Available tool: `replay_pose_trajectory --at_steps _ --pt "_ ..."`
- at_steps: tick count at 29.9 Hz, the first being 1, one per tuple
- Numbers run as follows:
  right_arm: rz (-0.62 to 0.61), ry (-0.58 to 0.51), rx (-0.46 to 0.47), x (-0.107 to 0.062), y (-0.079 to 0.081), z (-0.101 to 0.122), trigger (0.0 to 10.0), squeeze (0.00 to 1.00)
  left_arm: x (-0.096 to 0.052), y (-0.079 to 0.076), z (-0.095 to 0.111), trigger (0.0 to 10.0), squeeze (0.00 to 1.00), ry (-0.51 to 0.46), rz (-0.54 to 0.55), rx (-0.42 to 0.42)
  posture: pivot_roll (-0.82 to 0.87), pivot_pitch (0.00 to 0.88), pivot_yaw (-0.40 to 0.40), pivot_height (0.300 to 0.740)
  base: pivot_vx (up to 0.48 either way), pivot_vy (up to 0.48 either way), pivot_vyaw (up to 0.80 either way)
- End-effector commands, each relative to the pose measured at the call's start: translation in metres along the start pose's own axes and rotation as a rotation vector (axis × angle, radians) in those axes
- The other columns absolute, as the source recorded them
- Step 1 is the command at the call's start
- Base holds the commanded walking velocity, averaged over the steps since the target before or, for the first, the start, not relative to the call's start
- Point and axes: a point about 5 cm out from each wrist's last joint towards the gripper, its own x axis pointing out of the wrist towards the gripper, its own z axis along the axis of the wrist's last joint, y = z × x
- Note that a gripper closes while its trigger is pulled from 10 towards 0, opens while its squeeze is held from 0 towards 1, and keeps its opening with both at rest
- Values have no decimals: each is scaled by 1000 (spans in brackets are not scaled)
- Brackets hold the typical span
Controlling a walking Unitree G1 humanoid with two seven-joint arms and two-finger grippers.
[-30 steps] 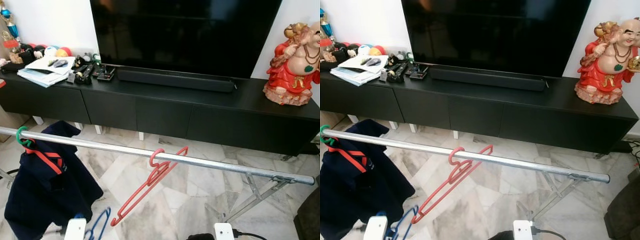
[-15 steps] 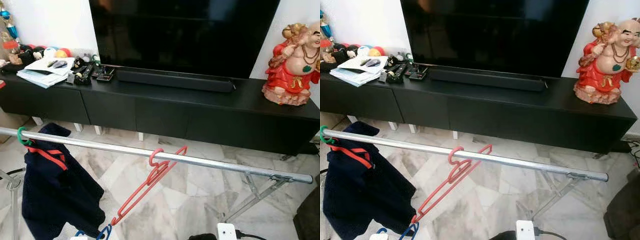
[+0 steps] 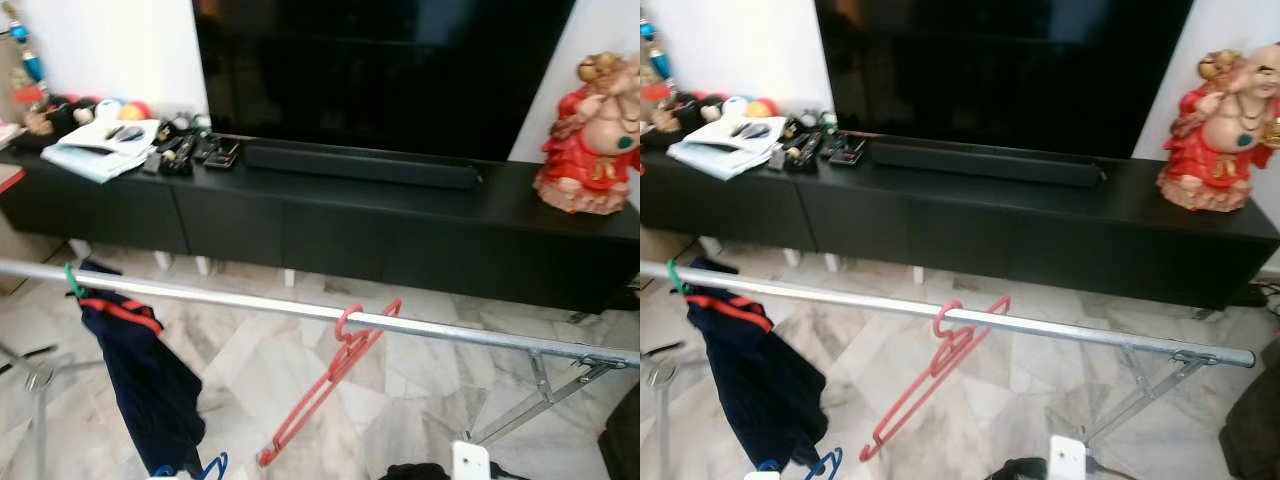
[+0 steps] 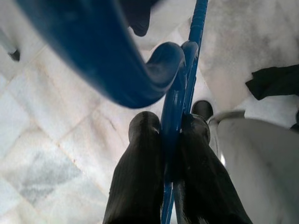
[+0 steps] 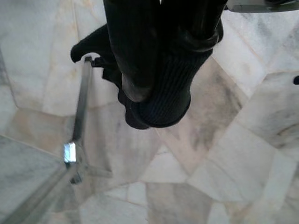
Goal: Hang hanger
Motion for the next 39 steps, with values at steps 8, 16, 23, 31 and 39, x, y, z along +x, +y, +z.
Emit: replay_pose_trajectory --at_steps 8,16,23,31,39 --pt "4 -22 8 1 3 7 10000 0 -1 1 -4 10000 0 15 -1 6 87 11 -13 740 0 322 0" --pt "3 -22 7 2 3 7 10000 0 0 2 -3 10000 0 10 1 1 91 16 -15 740 0 292 0" --pt "2 -19 8 1 3 6 10000 0 0 1 -2 10000 0 12 -2 19 90 25 -15 740 0 204 0" --pt "-2 -17 9 1 2 6 10000 0 0 0 -1 10000 0 14 -14 26 90 27 -15 740 0 0 0" --pt "-4 -21 12 1 1 5 10000 0 0 -1 -1 10000 0 10 -28 27 90 35 -14 740 0 0 0"
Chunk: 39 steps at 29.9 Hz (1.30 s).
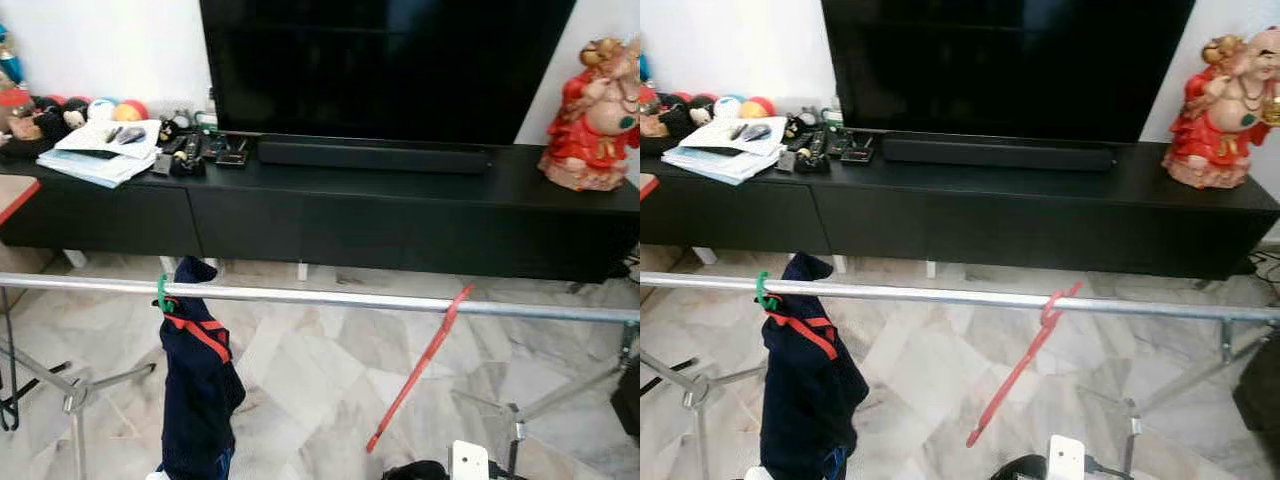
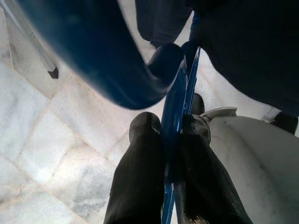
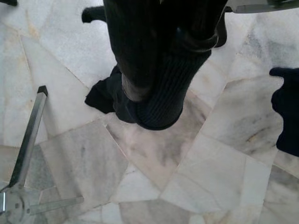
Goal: Hang hanger
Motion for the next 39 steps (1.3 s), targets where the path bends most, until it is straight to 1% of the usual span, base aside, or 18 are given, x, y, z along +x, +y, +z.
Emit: replay_pose_trajectory --at_steps 1,4,7,22,32,39 --pt "-10 -12 2 0 -2 2 10000 0 0 1 -2 10000 0 7 -4 16 90 35 -14 740 0 0 0" --pt "-10 -11 0 0 -2 1 10000 0 0 1 -2 10000 0 5 -7 14 86 36 -15 740 0 0 0" --pt "-13 -10 5 0 -2 1 10000 0 0 1 -1 10000 0 8 -18 33 85 37 -11 740 0 0 0" --pt "-18 -6 4 -1 -4 -2 10000 0 0 2 -1 10000 0 3 -16 17 90 35 -3 740 0 0 0" --pt "-21 -10 4 -1 -6 -2 10000 0 0 1 -2 10000 0 4 -17 7 85 22 3 740 -287 0 0" --pt "-21 -7 3 -2 -5 -3 10000 0 -1 2 -3 10000 0 6 -19 16 81 5 13 740 -314 0 0"
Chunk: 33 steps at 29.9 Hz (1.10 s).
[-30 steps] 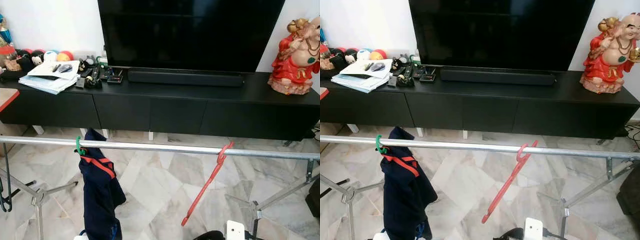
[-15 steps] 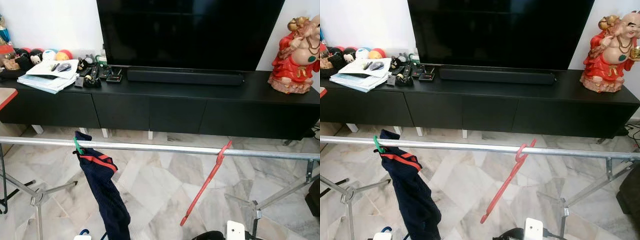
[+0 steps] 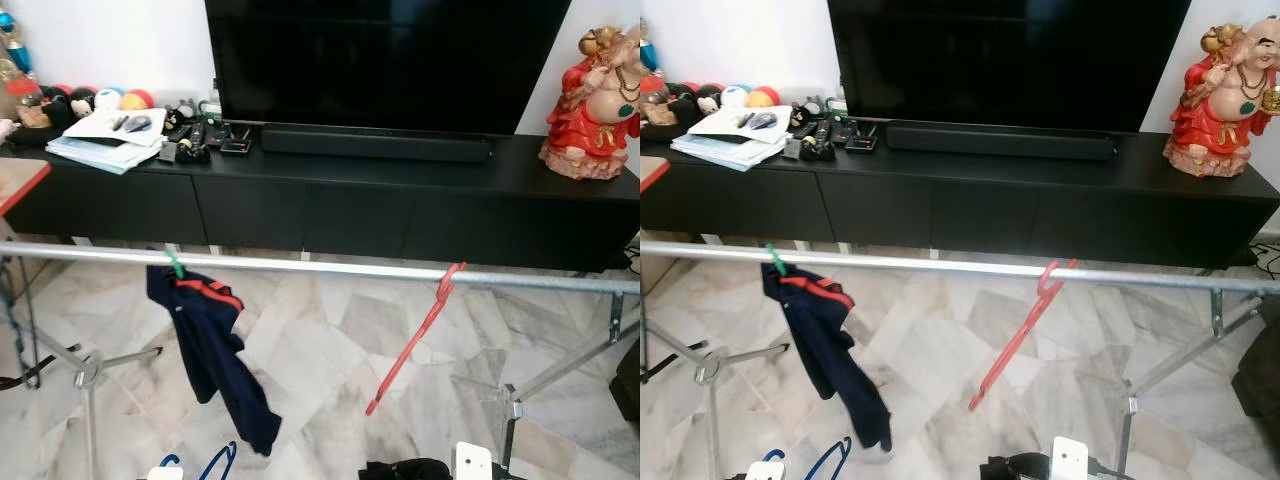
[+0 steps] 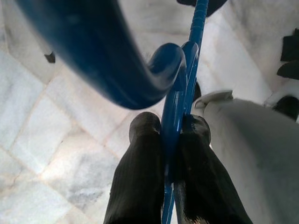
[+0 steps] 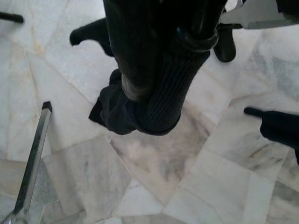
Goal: Hang hanger
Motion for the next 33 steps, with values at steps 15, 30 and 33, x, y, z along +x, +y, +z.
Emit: replay_pose_trajectory --at_steps 15,30,33 --pt "-8 -11 4 0 -2 1 10000 0 -1 2 -4 10000 0 16 5 4 86 3 7 740 -317 0 0" --pt "-14 -12 -1 0 -3 1 10000 0 0 1 -4 10000 0 18 10 -9 90 12 -3 740 -317 0 0" --pt "-15 -13 -2 0 -4 2 10000 0 0 1 -4 10000 0 17 9 -11 91 14 -5 740 -319 0 0"
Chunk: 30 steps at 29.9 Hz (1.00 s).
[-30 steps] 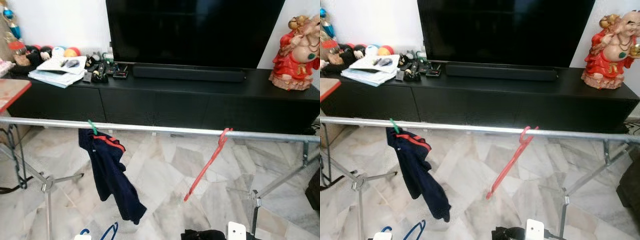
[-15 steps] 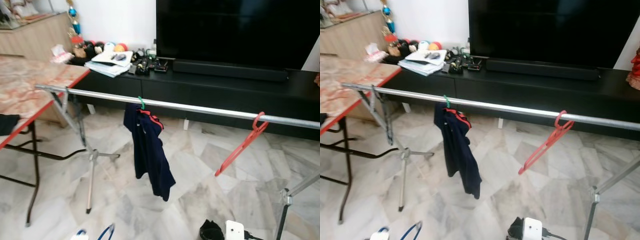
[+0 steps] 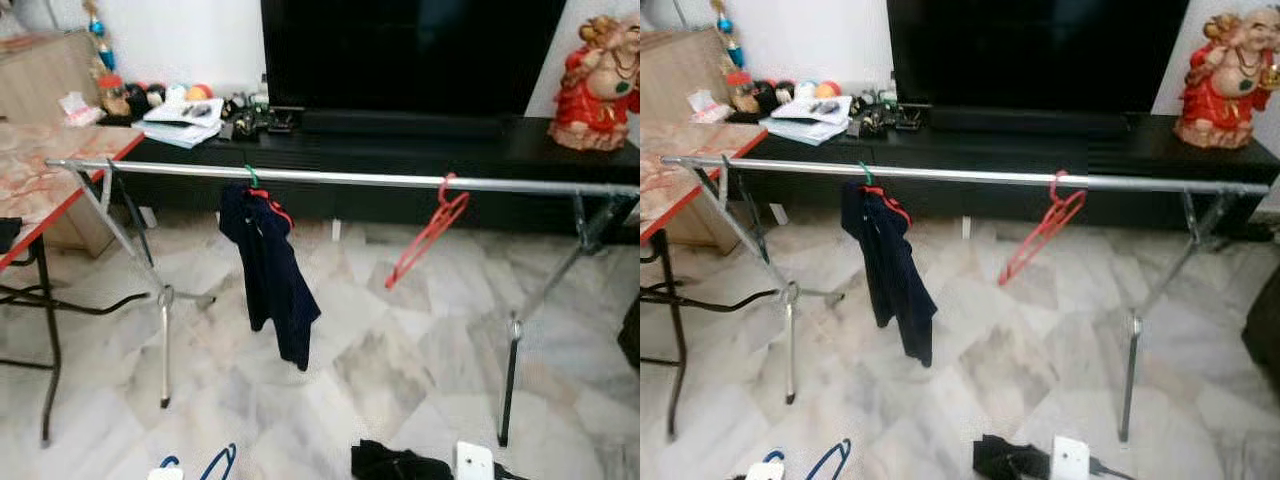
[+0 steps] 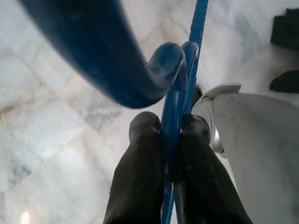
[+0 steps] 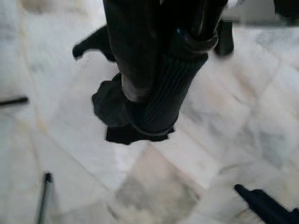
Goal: Hang hanger
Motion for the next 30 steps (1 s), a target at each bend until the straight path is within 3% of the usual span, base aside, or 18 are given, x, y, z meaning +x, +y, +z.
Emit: replay_pose_trajectory --at_steps 1,12,17,30 --pt "10 -19 3 1 5 6 10000 0 0 5 4 10000 0 -6 15 0 91 14 -5 740 -319 0 0" --pt "0 -31 6 1 4 7 10000 0 0 5 4 10000 0 -6 16 -1 93 19 -5 740 -322 0 0" --pt "-7 -85 47 2 3 14 10000 0 0 6 4 10000 0 -5 18 1 92 24 -2 740 -325 0 0" --pt "-10 -75 35 2 4 13 10000 0 0 7 2 10000 0 24 16 5 94 31 1 740 0 58 0"
